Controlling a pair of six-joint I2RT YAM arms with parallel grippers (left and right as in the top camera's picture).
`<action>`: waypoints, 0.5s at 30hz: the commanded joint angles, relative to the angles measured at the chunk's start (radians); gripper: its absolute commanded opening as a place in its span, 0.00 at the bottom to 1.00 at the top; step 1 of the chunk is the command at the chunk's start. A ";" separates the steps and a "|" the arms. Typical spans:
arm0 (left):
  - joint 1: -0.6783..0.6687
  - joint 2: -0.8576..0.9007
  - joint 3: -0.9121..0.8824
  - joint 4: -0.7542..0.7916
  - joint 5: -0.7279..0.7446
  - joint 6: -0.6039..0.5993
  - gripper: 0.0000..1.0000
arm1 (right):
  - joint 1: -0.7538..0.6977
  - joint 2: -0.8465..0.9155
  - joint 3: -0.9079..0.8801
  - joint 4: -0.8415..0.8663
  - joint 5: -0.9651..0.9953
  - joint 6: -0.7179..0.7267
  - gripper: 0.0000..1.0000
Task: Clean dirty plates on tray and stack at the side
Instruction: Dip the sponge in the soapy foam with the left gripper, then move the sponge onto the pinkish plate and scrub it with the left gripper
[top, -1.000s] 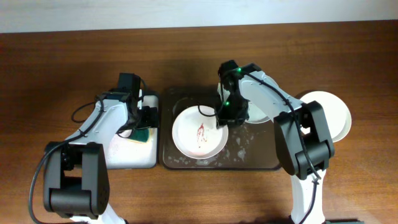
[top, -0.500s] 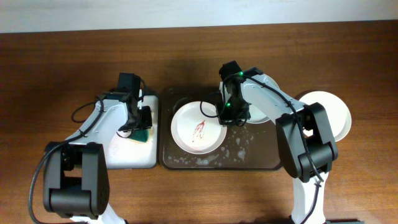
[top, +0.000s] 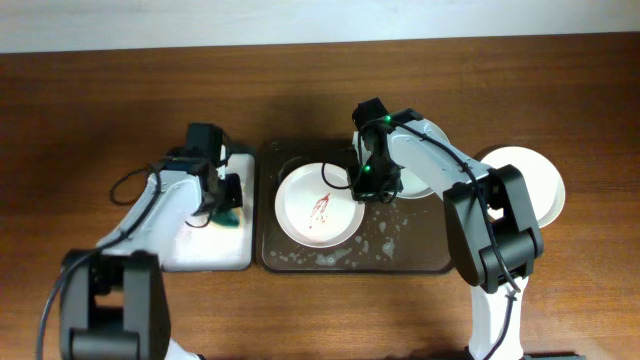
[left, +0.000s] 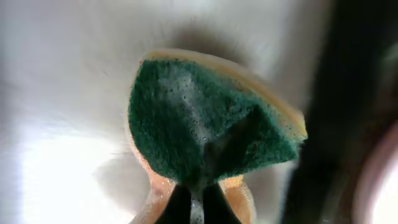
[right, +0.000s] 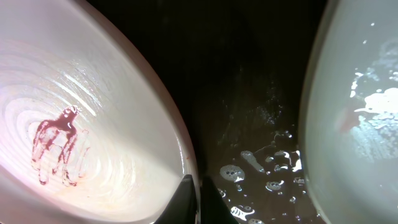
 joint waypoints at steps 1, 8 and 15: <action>0.003 -0.136 0.050 0.014 0.000 0.002 0.00 | 0.006 0.000 -0.020 -0.004 0.005 0.005 0.04; 0.002 -0.224 0.050 0.009 -0.057 0.002 0.00 | 0.005 0.000 -0.020 -0.003 0.006 0.004 0.04; 0.002 -0.325 0.050 0.058 -0.166 0.002 0.00 | 0.005 0.000 -0.020 -0.003 0.006 0.004 0.04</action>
